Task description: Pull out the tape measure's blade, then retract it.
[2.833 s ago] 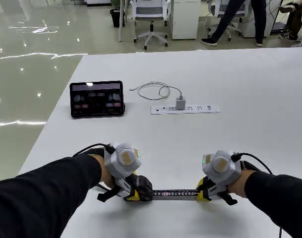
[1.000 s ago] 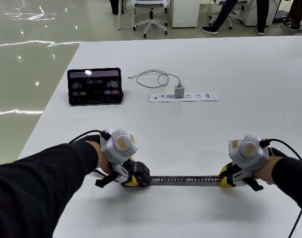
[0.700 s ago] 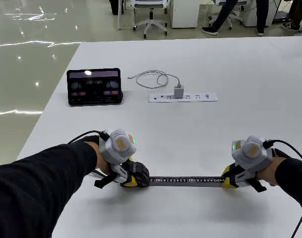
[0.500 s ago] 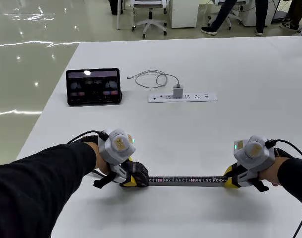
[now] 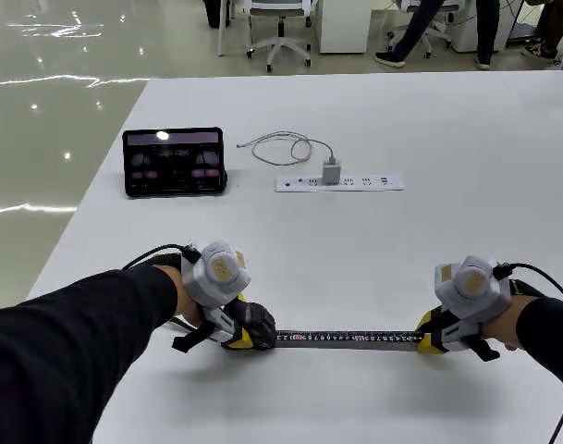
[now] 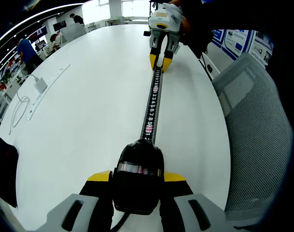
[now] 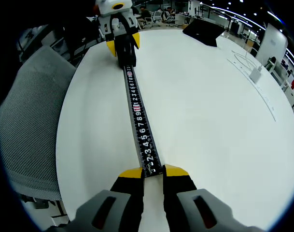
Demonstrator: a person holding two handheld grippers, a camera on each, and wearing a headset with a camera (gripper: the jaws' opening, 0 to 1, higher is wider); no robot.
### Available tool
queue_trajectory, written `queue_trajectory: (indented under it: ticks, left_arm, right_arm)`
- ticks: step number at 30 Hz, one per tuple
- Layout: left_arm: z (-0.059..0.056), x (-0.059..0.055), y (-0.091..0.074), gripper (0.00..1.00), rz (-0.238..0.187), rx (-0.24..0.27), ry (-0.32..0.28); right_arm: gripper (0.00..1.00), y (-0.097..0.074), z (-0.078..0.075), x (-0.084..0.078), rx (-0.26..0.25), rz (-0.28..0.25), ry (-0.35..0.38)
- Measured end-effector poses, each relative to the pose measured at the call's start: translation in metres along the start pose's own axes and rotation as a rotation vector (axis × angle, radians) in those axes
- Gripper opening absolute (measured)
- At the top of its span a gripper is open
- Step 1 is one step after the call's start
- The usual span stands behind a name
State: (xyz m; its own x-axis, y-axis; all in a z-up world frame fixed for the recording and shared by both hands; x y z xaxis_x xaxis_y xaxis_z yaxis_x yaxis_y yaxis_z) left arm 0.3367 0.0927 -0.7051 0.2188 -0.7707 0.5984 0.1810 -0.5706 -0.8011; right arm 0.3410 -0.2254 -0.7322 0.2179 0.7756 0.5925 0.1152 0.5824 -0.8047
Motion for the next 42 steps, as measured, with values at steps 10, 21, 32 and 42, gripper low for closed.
queue_trajectory:
  ticks: [10, 21, 32, 42]
  left_arm:
    - [-0.001, 0.0, 0.0, 0.33, 0.003, 0.013, -0.01]
    - [0.0, 0.0, -0.001, 0.33, -0.015, 0.017, 0.009]
    - [-0.001, 0.004, 0.001, 0.33, 0.058, -0.003, 0.103]
    - [-0.001, 0.004, -0.001, 0.34, 0.039, -0.009, 0.083]
  right_arm:
    - [0.1, 0.001, -0.002, 0.001, 0.009, 0.015, 0.005]
    - [0.11, 0.004, -0.001, 0.005, -0.001, 0.052, 0.008]
    - [0.12, 0.004, 0.001, 0.006, 0.009, 0.062, -0.085]
    - [0.13, 0.005, 0.003, 0.011, 0.007, 0.11, -0.14]
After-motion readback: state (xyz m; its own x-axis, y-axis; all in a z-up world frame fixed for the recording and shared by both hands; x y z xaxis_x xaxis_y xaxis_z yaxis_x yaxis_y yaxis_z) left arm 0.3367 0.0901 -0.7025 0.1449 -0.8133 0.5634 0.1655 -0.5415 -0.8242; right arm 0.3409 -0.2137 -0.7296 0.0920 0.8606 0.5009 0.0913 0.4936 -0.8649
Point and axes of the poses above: the centre of the closed fingertips' face, and the gripper's own axes: y roughly forward along the fingers, z roughly to its left, x roughly out of its top, the point moved 7 cm from there along -y, roughly backward along the fingers, and after that the axes turned 8 degrees about -z, right-handed, at the moved point
